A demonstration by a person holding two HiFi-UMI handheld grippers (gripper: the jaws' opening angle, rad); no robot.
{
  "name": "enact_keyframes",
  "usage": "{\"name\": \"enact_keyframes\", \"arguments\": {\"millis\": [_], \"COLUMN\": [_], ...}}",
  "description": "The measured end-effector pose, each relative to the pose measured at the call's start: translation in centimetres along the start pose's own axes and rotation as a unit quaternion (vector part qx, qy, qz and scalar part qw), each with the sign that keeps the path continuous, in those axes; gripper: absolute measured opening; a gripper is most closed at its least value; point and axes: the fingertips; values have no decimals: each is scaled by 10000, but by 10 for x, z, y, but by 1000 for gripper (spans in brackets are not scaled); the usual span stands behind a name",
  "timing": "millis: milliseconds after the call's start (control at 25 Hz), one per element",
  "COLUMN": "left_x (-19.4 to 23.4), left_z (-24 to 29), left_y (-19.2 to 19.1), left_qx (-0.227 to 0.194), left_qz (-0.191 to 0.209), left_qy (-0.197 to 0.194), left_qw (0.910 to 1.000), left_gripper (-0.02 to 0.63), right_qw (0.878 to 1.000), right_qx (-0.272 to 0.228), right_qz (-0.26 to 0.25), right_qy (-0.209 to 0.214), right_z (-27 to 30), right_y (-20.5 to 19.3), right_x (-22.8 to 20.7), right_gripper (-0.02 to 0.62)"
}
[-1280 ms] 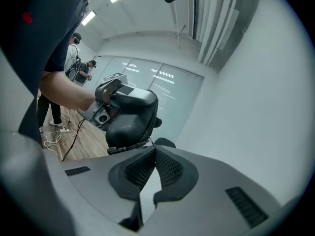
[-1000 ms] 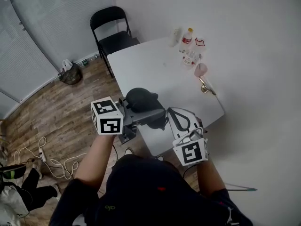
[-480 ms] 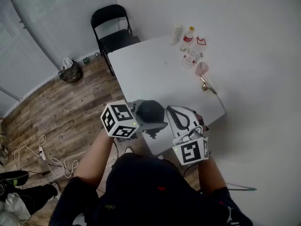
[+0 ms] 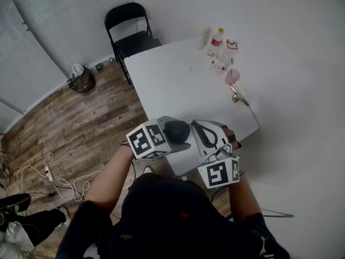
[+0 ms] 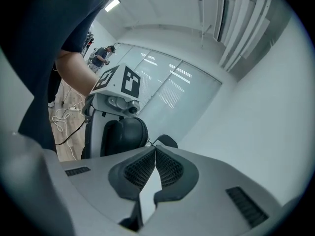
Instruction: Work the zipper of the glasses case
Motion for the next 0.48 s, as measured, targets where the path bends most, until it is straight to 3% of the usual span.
{"name": "enact_keyframes", "arguments": {"millis": [320,480], "left_x": [5,4], "left_z": [15,19], "left_y": [-26,-34], "left_qx": [804,947], "left_qz": [344,440], "left_qy": [262,271], "left_qw": [9958,9942], "left_gripper": [273,273], "right_qw": [9988,9981], "right_qx": [56,39], "right_qz": [-420,-522], "right_qy": [225,315], "right_z": [1,1], "right_y": [-7,-7], "right_x": [13,20], "right_gripper": [18,18]}}
Point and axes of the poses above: the fingertips, and each gripper's own axes: z forward along the fingers, x to its left, y out of its top, and after that the axes turned 5 degrees about -z, right-handed
